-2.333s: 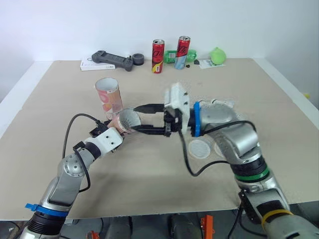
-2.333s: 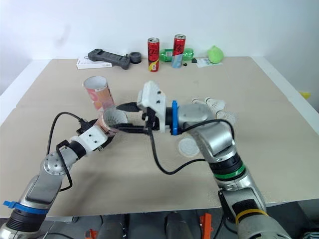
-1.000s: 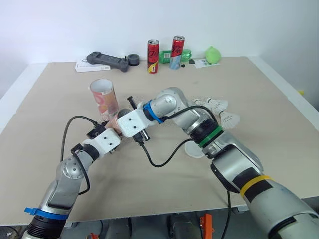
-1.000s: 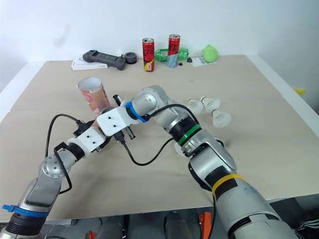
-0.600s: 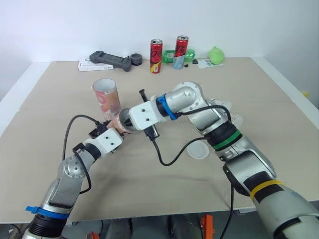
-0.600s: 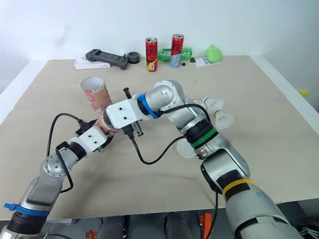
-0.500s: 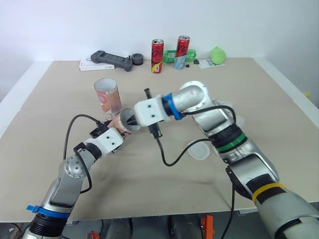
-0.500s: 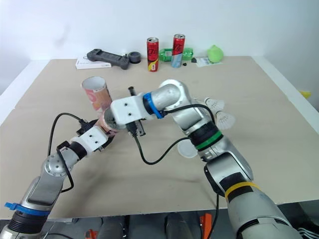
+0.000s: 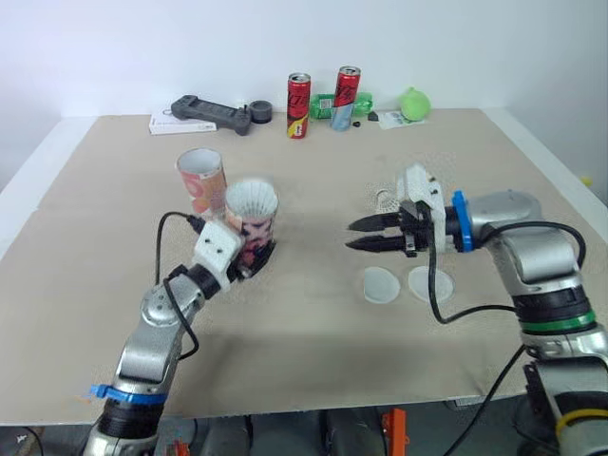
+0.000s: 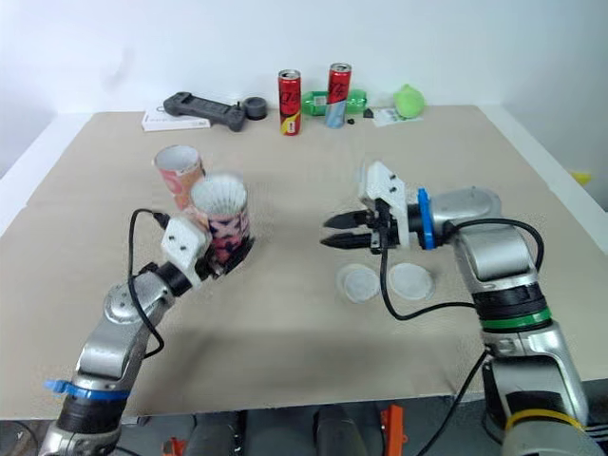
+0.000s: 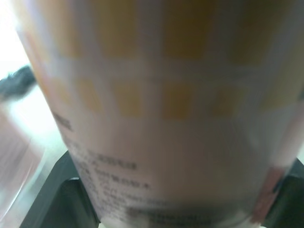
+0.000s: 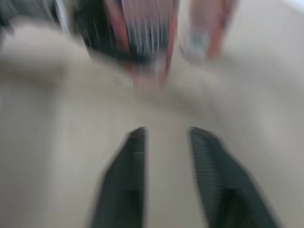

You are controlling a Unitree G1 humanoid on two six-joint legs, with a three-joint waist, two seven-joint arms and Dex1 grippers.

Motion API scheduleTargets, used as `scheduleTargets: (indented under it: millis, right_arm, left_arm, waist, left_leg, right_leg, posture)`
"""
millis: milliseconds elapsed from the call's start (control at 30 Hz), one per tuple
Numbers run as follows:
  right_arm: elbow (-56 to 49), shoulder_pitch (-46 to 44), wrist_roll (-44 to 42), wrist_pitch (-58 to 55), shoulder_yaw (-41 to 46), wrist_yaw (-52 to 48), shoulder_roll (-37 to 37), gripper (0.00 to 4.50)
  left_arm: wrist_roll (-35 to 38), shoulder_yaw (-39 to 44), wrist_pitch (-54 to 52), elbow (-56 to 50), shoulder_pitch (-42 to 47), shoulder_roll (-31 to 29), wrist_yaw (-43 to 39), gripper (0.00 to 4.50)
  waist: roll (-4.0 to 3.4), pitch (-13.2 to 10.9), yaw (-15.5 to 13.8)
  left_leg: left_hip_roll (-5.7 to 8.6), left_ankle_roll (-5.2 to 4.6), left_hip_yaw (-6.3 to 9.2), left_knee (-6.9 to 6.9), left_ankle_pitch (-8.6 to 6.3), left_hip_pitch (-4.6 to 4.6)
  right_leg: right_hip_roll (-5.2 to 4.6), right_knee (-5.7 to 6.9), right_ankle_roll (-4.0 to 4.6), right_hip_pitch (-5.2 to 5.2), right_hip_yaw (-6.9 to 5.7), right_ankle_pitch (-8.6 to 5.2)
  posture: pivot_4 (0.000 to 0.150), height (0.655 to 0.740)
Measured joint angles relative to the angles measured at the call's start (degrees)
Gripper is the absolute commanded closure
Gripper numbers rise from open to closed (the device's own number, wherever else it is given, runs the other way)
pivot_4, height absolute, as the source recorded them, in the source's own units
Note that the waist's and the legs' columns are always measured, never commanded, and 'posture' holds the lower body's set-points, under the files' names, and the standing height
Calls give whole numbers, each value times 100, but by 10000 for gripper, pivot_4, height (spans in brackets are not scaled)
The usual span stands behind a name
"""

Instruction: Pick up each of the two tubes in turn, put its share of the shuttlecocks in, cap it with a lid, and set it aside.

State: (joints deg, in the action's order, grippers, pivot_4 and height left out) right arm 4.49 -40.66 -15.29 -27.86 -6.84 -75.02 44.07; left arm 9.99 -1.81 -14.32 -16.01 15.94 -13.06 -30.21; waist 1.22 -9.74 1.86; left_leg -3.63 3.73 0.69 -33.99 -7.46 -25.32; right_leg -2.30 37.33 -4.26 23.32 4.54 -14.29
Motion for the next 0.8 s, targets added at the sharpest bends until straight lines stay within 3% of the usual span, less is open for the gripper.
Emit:
scheduleTargets:
  millis: [100, 467, 567, 633, 800]
  right_arm:
    - [213, 111, 205, 170, -92, -6, 145, 1277]
    - [1554, 19, 1007, 915, -750, 43, -139, 504]
    - [1863, -94, 1169, 1209, -864, 8, -218, 8653]
    - [1961, -140, 1223, 1387, -888, -16, -259, 20037]
    - [2065, -176, 1318, 1598, -897, -119, -265, 43096]
  left_arm:
    - [262, -48, -23, 137, 51, 187, -51, 11934]
    - [-50, -747, 732, 1320, -192, 466, -170, 11934]
    - [-156, -831, 956, 1375, -261, 431, -157, 11934]
    - [-180, -842, 1033, 1396, -278, 424, -148, 11934]
    - [-193, -839, 1066, 1400, -309, 418, -113, 11934]
  waist:
    - [0, 0, 50]
    - [-2, -1, 61]
    - [-2, -1, 61]
    - [-2, 0, 63]
    - [-2, 0, 63]
  left_leg:
    - [0, 0, 0, -1, 0, 2]
    - [4, 0, -1, -17, 0, -1]
    - [4, 0, -2, -21, 0, 2]
    - [3, 0, -2, -22, 0, 10]
    - [3, 0, -2, -32, 0, 14]
  right_leg:
    - [2, 0, -9, -2, 5, 5]
    - [3, -1, -14, -7, 13, 9]
    - [2, -1, 0, -11, 14, 1]
    - [2, -1, 1, -20, 14, 0]
    - [1, -1, -2, -27, 15, 2]
  posture:
    - [1500, 7400]
    - [1500, 7400]
    - [1500, 7400]
    - [1500, 7400]
    - [1500, 7400]
